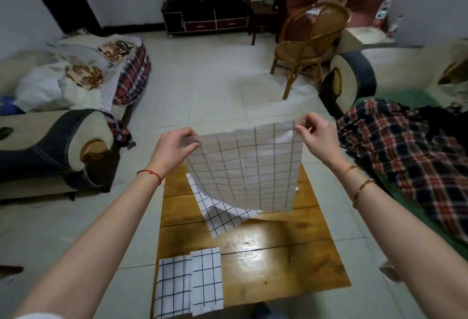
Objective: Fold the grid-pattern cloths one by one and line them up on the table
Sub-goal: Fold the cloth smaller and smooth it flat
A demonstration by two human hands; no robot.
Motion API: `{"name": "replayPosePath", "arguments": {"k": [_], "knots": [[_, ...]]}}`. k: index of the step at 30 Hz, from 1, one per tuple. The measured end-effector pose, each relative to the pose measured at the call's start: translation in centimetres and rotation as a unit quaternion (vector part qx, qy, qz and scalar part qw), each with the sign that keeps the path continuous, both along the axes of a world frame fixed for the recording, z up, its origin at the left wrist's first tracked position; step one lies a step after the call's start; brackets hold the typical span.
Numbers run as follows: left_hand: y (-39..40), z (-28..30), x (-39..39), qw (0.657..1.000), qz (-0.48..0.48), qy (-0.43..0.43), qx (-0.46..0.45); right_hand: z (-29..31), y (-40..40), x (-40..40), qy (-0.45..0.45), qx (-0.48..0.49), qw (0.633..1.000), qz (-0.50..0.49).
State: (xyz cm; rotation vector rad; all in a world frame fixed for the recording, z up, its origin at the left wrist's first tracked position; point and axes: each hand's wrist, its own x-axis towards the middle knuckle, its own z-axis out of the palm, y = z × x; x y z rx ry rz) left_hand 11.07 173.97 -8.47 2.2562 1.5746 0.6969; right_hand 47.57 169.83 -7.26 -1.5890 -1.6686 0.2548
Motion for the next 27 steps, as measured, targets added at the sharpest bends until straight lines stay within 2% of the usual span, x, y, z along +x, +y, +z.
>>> {"name": "replayPosePath", "arguments": {"k": [6, 12, 18, 27], "knots": [[-0.1, 4.3, 1.2, 0.998, 0.008, -0.043, 0.047, 1.2, 1.6, 2.8, -0.041, -0.008, 0.999, 0.024], [-0.3, 5.1, 1.7, 0.994, 0.02, -0.064, 0.088, 1.5, 3.0, 4.8, -0.108, -0.007, 0.992, 0.06], [-2.3, 5.1, 1.9, 0.996, 0.021, -0.061, 0.055, 1.0, 3.3, 5.9, -0.119, -0.037, 0.987, 0.105], [-4.9, 5.3, 0.7, 0.998, -0.018, -0.057, -0.028, 1.0, 1.9, 6.6, -0.075, -0.098, 0.977, 0.176]]}}
